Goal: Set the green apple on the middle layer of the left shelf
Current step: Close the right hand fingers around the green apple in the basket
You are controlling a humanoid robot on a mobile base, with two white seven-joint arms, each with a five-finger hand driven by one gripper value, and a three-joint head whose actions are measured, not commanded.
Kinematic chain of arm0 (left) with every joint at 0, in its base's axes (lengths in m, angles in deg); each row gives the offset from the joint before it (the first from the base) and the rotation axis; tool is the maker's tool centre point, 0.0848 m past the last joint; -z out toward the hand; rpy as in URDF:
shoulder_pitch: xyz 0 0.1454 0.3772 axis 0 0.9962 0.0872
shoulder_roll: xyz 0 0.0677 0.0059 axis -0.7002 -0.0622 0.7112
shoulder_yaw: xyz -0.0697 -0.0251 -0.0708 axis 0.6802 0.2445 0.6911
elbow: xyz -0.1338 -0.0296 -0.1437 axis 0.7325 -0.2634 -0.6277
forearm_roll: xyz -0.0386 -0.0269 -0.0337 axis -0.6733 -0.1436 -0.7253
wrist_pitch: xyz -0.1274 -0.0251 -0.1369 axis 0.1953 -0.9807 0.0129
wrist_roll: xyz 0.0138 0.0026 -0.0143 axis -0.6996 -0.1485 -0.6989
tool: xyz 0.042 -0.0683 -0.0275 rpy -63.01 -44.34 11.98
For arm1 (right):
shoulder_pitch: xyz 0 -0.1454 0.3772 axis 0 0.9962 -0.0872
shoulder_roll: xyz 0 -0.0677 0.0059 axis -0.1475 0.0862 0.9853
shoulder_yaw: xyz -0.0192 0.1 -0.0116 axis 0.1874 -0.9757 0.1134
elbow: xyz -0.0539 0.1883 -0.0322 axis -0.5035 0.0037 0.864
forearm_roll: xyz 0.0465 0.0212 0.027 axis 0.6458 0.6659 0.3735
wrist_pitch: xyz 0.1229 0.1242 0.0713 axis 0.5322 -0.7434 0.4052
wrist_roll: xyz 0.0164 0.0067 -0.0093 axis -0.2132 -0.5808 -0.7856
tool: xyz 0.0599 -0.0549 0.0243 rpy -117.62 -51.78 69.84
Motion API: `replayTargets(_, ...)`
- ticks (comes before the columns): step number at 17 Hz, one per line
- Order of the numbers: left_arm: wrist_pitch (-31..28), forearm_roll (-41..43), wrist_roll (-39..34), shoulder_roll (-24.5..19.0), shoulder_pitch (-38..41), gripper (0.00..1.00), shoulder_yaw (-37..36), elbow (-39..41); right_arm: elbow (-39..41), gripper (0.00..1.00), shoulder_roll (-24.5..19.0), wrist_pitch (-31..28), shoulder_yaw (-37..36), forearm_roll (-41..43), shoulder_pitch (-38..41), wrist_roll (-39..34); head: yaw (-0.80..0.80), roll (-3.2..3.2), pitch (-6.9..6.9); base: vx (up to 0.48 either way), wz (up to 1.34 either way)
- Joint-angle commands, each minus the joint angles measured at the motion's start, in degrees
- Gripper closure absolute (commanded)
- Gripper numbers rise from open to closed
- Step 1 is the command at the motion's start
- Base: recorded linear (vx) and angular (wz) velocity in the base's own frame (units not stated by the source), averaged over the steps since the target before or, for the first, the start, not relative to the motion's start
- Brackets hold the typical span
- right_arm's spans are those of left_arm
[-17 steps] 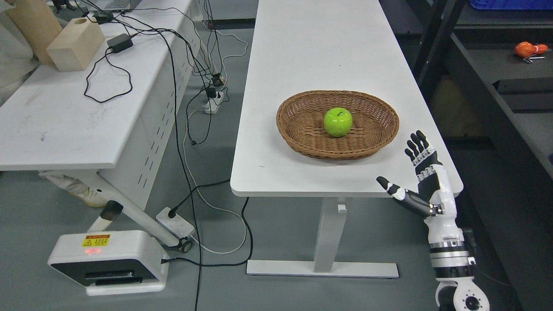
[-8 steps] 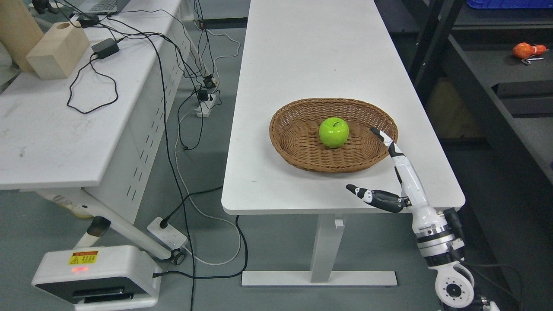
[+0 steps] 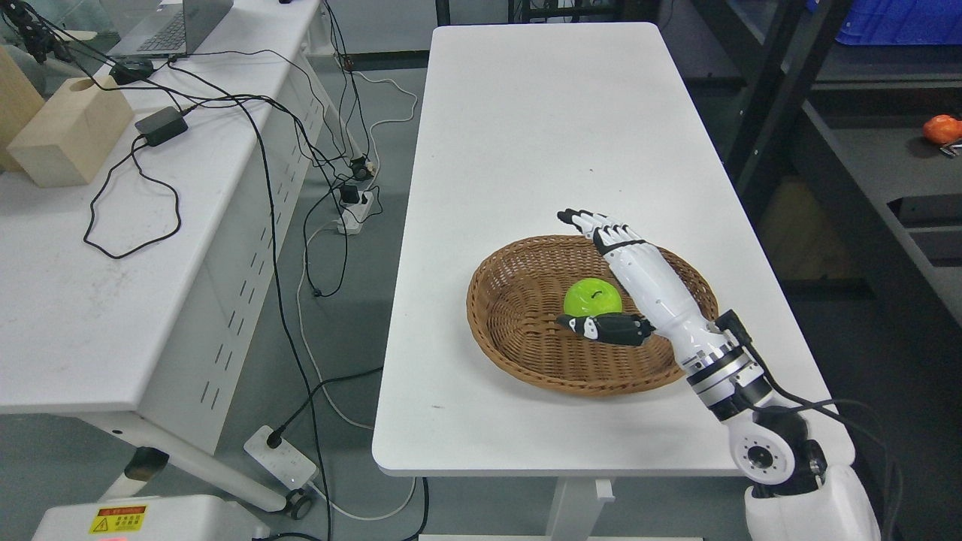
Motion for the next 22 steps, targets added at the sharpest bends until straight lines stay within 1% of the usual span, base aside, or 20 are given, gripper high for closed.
replayTargets(1,0.12,0.01,-0.06,-1.00,0.01,0.00,0.00,0.02,-3.10,0.00,6.87,0.15,10.73,-6.14,-5.47,-2.90,0.00,0.00,0.00,0.213,0.17)
replayTargets(3,0.20,0.01,-0.06,-1.00,0.01,0.00,0.00,0.02,-7.75,0.00,7.40,0.32,12.40,-7.82,-8.02,-2.99,0.00,0.00,0.00,0.195,0.12)
replayTargets(5,0.12,0.01,0.03,-1.00,0.01,0.00,0.00,0.02,-9.79,0.00,8.19,0.93,13.46,-9.40,-9.00,-3.07,0.00,0.00,0.00,0.104,-0.03)
replayTargets(6,0.20,0.01,0.03,-1.00,0.01,0.00,0.00,0.02,-11.10,0.00,9.68,1.72,13.55,-10.71,-9.26,-3.07,0.00,0.00,0.00,0.059,-0.06)
replayTargets(8,0.12,0.01,0.03,-1.00,0.01,0.00,0.00,0.02,-11.82,0.00,15.03,4.18,13.46,-10.90,-9.35,-2.99,0.00,0.00,0.00,0.045,-0.04)
replayTargets(10,0.20,0.01,0.03,-1.00,0.01,0.00,0.00,0.02,-12.78,0.00,18.29,5.42,13.55,-10.99,-9.18,-2.99,0.00,0.00,0.00,0.026,0.00)
replayTargets(12,0.20,0.01,-0.06,-1.00,0.01,0.00,0.00,0.02,-15.41,0.00,19.44,6.82,13.55,-11.07,-9.35,-2.99,0.00,0.00,0.00,0.011,0.00)
replayTargets(16,0.20,0.01,0.03,-1.00,0.01,0.00,0.00,0.02,-15.42,0.00,23.57,7.44,13.73,-10.99,-9.00,-2.99,0.00,0.00,0.00,0.000,0.00)
replayTargets(18,0.20,0.01,0.03,-1.00,0.01,0.00,0.00,0.02,-15.42,0.00,24.54,7.44,13.64,-10.46,-9.17,-2.99,0.00,0.00,0.00,0.000,0.00)
replayTargets(22,0.12,0.01,0.03,-1.00,0.01,0.00,0.00,0.02,-15.34,0.00,24.28,7.44,13.64,-10.20,-9.35,-2.99,0.00,0.00,0.00,0.000,0.00)
